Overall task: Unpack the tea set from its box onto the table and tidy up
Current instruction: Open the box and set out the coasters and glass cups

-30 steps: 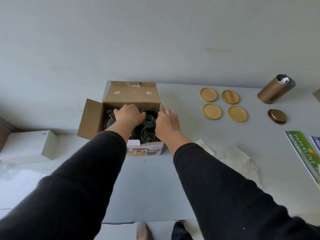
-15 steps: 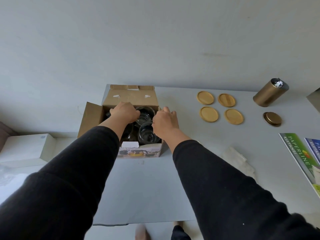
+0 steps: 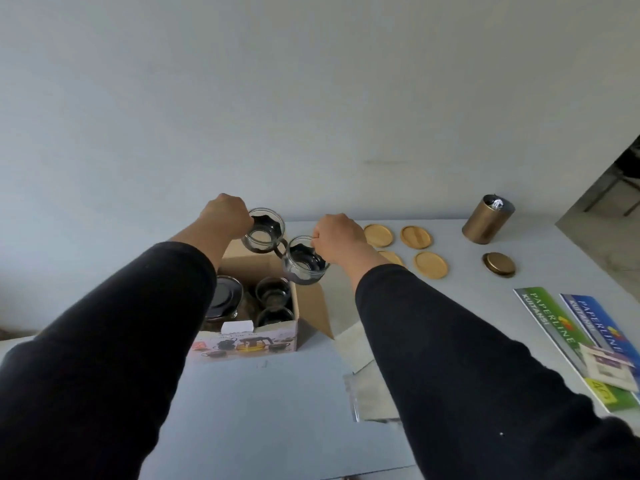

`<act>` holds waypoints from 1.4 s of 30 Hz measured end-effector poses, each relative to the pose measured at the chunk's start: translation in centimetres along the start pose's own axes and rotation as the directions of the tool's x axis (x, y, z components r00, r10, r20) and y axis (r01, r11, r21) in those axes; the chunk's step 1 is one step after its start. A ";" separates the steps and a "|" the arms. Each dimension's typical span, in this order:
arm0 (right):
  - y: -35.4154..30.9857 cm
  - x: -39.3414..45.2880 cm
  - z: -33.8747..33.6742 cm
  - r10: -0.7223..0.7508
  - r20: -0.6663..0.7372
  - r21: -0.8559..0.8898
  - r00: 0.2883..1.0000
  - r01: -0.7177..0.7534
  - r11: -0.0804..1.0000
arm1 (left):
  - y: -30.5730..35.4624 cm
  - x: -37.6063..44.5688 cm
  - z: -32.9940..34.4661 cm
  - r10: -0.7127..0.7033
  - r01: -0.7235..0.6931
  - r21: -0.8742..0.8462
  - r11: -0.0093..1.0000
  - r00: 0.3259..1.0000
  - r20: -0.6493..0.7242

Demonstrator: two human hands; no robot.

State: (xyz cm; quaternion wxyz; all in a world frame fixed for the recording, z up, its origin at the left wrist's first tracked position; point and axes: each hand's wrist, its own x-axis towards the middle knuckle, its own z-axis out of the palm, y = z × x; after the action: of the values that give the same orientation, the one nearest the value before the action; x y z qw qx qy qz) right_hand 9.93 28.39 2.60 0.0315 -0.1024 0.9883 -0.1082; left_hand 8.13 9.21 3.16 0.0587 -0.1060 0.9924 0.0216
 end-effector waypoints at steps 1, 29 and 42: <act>0.9 0.0 -0.7 0.021 -0.005 0.012 1.000 -0.021 1.000 | 0.8 0.3 -0.4 0.006 -0.006 0.007 1.000 1.000 0.002; 35.5 18.4 0.0 0.284 0.101 -0.046 0.953 -0.281 0.959 | 31.3 18.0 12.6 0.126 -0.099 -0.174 0.980 0.980 0.151; 38.1 23.0 4.5 0.211 0.136 -0.017 0.968 -0.211 0.977 | 32.7 20.6 15.1 0.021 0.025 -0.225 0.974 0.979 0.203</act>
State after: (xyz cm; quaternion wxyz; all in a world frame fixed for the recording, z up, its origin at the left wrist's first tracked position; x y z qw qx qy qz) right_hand -19.60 59.08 -11.06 0.1107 -0.0041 0.9892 -0.0958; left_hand -17.14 37.71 -13.28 0.1479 -0.1101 0.9721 0.1451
